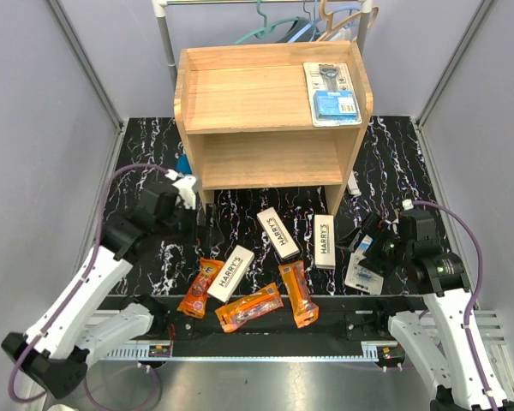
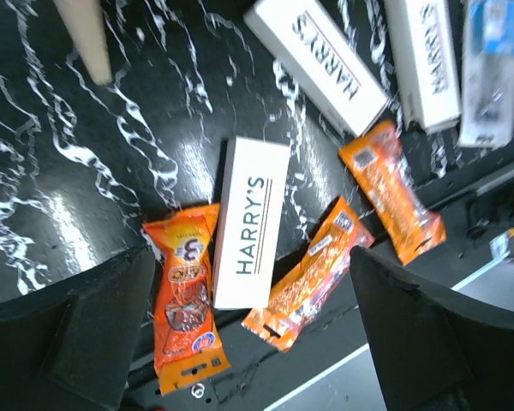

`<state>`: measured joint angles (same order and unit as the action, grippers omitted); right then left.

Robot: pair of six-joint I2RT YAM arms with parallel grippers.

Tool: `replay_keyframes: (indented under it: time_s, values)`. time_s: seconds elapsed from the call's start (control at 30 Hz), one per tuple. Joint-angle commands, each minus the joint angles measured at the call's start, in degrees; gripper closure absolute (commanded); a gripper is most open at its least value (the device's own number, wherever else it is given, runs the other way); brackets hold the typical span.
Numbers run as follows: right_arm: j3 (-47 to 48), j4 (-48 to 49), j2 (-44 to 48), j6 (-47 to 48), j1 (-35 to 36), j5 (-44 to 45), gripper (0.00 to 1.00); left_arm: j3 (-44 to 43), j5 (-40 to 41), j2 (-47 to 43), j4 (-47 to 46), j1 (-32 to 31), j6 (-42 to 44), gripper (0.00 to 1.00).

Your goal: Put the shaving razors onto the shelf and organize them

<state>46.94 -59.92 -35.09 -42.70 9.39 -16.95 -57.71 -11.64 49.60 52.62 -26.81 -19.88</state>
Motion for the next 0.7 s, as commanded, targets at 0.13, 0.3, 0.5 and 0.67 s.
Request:
replay_keyframes:
  time_s: [0.13,0.3,0.5,0.67]
  values:
    - [-0.18,0.86,0.46,0.25,0.19,-4.4,0.0,1.02,13.03,8.38,-3.66,-13.26,-7.36,0.01]
    - [-1.58,1.21,1.43,0.34,0.19,-6.08,0.0,0.67,18.14,15.07,-5.33,-21.52,-9.56,0.01]
    - [-3.52,0.86,3.36,-0.11,0.11,-7.31,0.0,0.41,22.62,24.74,-6.65,-26.1,-11.67,0.01]
    - [-4.75,0.42,4.68,0.07,0.19,-7.92,0.0,0.41,22.1,31.07,-9.37,-27.07,-11.67,0.01]
